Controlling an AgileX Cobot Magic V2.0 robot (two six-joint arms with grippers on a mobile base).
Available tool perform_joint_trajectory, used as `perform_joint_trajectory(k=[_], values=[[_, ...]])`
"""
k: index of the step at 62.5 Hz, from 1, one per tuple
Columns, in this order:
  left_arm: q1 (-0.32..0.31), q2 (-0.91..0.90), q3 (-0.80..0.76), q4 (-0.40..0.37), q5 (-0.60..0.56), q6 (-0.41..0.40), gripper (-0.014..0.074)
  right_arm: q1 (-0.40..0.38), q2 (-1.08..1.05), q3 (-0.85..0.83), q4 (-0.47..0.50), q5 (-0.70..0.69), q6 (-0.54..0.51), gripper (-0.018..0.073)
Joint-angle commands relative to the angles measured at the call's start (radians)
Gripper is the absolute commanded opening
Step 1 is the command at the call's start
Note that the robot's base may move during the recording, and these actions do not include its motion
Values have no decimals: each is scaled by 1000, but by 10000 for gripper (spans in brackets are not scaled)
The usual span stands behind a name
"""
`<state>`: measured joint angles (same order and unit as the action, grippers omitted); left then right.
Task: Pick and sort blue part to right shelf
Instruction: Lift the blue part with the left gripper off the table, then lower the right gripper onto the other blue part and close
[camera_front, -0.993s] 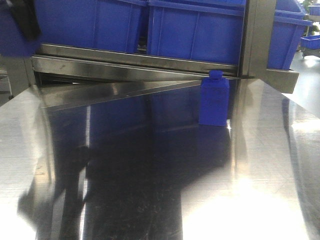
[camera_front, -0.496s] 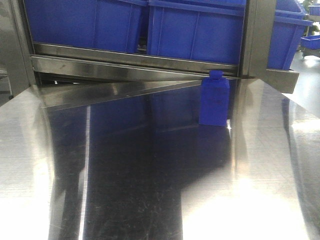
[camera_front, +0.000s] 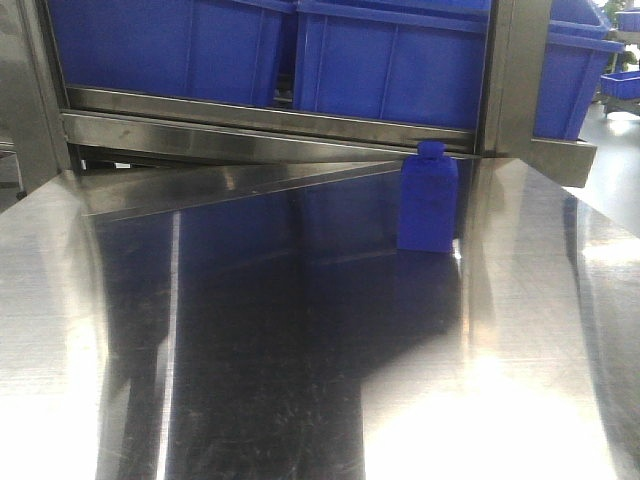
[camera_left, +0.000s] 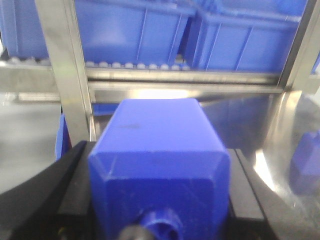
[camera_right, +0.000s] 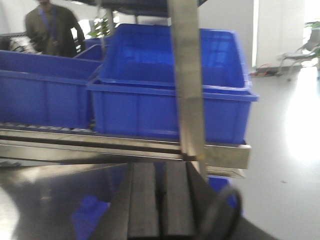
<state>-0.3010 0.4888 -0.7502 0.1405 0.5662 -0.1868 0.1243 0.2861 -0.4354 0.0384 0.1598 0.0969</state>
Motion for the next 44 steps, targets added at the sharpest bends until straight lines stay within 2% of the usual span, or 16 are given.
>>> perform_joint_trajectory(k=[1, 9, 14, 20, 27, 38, 44], values=[[-7, 0, -27, 6, -104, 0, 270, 71, 137, -133, 5, -65, -4, 200], [-7, 0, -27, 6, -104, 0, 270, 214, 340, -248, -5, -67, -6, 490], [-7, 0, -27, 6, -104, 0, 270, 305, 460, -310, -14, -66, -6, 618], [-7, 0, -27, 6, -104, 0, 270, 373, 585, -364, -14, -66, -6, 599], [-7, 0, -27, 6, -107, 0, 270, 383, 706, -439, -13, -42, -4, 599], [-7, 0, -27, 6, -108, 0, 270, 355, 888, -697, -4, 273, 42, 594], [-7, 0, -27, 6, -108, 0, 270, 322, 999, -856, -5, 476, 155, 594]])
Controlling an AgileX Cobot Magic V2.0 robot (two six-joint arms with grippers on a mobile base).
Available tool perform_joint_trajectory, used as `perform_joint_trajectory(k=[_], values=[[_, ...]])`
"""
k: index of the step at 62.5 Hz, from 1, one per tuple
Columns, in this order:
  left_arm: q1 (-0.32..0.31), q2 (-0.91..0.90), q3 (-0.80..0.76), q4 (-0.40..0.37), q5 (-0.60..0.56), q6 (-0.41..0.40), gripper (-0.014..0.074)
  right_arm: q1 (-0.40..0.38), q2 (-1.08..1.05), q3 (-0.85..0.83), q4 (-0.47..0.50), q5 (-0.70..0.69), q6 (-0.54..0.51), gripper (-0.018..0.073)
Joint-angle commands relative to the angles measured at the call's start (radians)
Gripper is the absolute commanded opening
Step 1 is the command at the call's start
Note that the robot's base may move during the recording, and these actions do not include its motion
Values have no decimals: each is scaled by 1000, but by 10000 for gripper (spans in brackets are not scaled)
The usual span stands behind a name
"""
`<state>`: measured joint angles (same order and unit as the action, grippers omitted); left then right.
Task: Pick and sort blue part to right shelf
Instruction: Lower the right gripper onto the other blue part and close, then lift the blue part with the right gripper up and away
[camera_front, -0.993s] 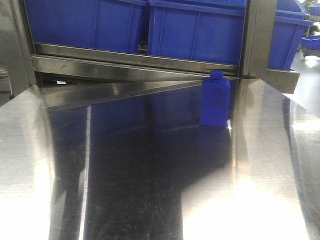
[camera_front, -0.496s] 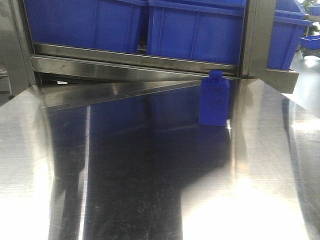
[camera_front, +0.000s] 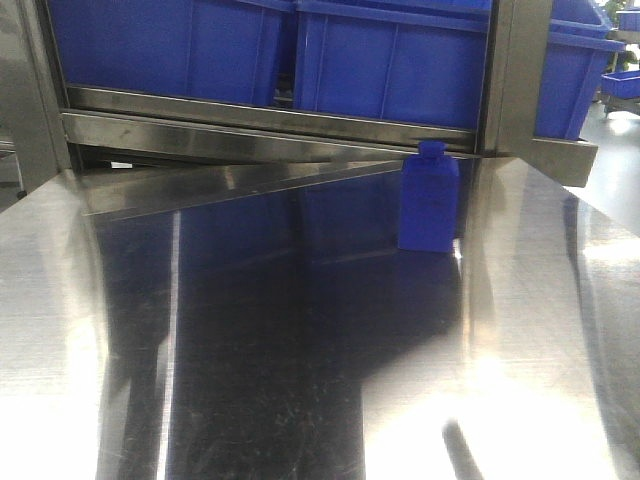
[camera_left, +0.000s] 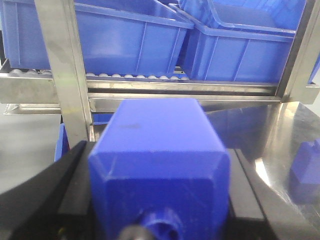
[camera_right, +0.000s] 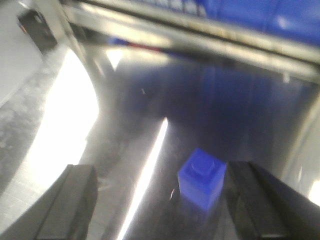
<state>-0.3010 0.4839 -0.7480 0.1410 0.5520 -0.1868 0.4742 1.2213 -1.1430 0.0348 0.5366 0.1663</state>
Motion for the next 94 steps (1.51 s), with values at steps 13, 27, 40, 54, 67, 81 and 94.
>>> perform_joint_trajectory(k=[13, 27, 40, 54, 67, 81, 94], values=[[-7, 5, -29, 3, -94, 0, 270, -59, 291, -424, -29, 383, 253, 594], [-7, 5, -29, 3, -94, 0, 270, -49, 507, -584, -41, 486, 290, 594], [-7, 5, -29, 2, -94, 0, 270, -49, 653, -601, -81, 553, 335, 594], [-7, 5, -29, 2, -94, 0, 270, -48, 731, -601, -106, 547, 356, 594], [-7, 5, -29, 2, -94, 0, 270, -48, 771, -601, -90, 543, 355, 582], [-7, 5, -29, 2, -91, 0, 270, -48, 751, -601, -99, 530, 354, 291], [-7, -30, -29, 45, -17, 0, 270, -38, 681, -601, -156, 489, 352, 185]])
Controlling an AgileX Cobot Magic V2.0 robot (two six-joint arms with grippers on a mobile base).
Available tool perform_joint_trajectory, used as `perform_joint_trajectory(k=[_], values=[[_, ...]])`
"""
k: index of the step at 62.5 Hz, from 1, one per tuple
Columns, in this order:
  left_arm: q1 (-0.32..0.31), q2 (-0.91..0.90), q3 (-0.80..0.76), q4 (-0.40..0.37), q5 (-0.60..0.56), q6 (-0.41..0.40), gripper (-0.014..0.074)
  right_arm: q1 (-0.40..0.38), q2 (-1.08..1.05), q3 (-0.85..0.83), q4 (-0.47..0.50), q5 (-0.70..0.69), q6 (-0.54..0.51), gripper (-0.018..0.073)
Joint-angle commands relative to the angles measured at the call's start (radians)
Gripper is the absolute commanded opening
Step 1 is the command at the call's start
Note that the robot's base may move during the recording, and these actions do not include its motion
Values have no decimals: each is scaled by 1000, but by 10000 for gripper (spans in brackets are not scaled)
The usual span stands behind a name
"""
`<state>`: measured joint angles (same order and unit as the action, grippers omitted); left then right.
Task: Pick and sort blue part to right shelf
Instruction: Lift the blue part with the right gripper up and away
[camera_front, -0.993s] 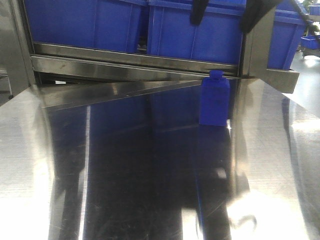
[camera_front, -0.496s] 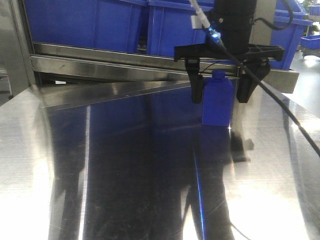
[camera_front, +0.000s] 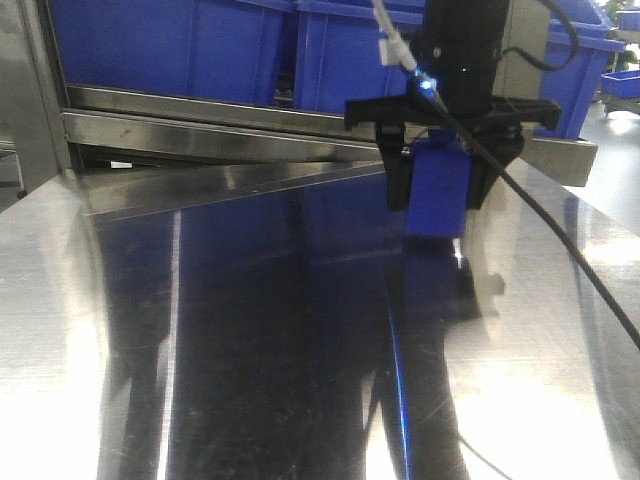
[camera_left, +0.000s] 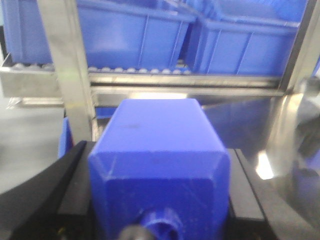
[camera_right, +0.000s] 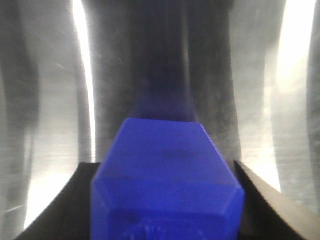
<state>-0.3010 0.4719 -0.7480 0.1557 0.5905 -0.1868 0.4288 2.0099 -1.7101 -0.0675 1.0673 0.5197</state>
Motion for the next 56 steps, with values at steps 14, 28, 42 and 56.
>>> perform_joint_trajectory(k=[14, 28, 42, 56], values=[[-7, -189, 13, 112, -53, 0, 270, 87, -211, 3, -234, -59, -10, 185], [-7, -387, 108, 114, -31, 0, 270, 149, -331, 168, -285, -184, -10, 185], [-7, -489, 158, 114, 37, 0, 270, 149, -488, 415, -286, -336, -37, 185], [-7, -484, 160, 114, 25, 0, 270, 148, -698, 666, -294, -502, -76, 185]])
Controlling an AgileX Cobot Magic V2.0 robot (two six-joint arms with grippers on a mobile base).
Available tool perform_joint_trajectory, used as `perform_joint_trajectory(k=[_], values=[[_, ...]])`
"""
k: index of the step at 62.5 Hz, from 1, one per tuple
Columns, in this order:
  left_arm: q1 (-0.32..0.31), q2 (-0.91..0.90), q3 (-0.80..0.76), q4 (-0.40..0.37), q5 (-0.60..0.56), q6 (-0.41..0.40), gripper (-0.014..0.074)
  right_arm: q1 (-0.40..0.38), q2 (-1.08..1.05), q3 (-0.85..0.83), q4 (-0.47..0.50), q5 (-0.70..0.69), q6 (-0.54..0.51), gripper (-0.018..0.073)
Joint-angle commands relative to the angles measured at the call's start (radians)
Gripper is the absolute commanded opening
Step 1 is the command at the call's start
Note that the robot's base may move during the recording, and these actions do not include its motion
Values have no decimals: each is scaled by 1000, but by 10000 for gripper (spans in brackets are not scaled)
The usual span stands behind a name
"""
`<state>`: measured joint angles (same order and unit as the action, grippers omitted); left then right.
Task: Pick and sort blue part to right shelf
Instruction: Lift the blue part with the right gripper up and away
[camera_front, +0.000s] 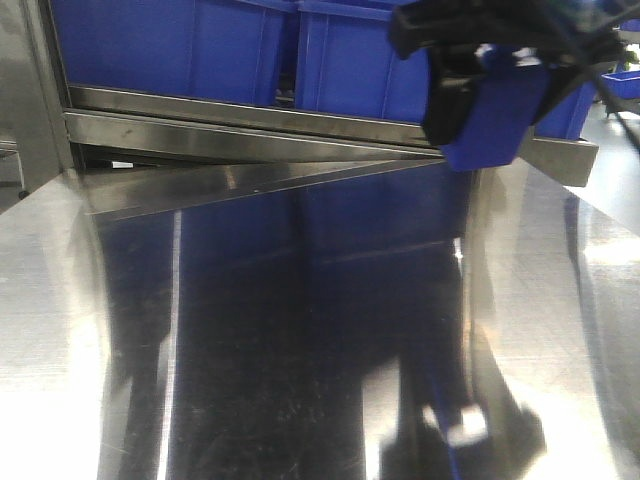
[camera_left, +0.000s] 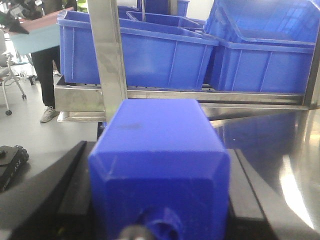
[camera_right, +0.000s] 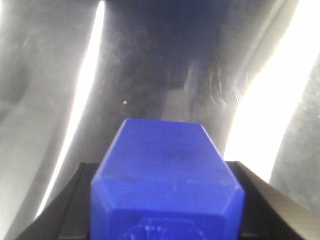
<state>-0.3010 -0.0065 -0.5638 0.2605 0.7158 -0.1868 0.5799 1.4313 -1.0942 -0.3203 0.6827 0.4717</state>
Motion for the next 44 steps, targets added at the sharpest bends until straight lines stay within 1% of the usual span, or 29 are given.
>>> perform_joint_trajectory(k=[1, 7, 25, 36, 44], values=[[-7, -6, -25, 9, -101, 0, 270, -3, -134, 66, -41, -128, -30, 185], [-7, -6, -25, 9, -108, 0, 270, -3, -233, 166, -43, -199, -33, 185], [-7, -6, -25, 9, -108, 0, 270, -3, -589, 485, -103, -378, -33, 185], [-7, -6, -25, 9, -107, 0, 270, -3, -825, 629, -104, -387, -33, 185], [-7, -6, -25, 9, -107, 0, 270, -3, -987, 672, -104, -374, -33, 185]])
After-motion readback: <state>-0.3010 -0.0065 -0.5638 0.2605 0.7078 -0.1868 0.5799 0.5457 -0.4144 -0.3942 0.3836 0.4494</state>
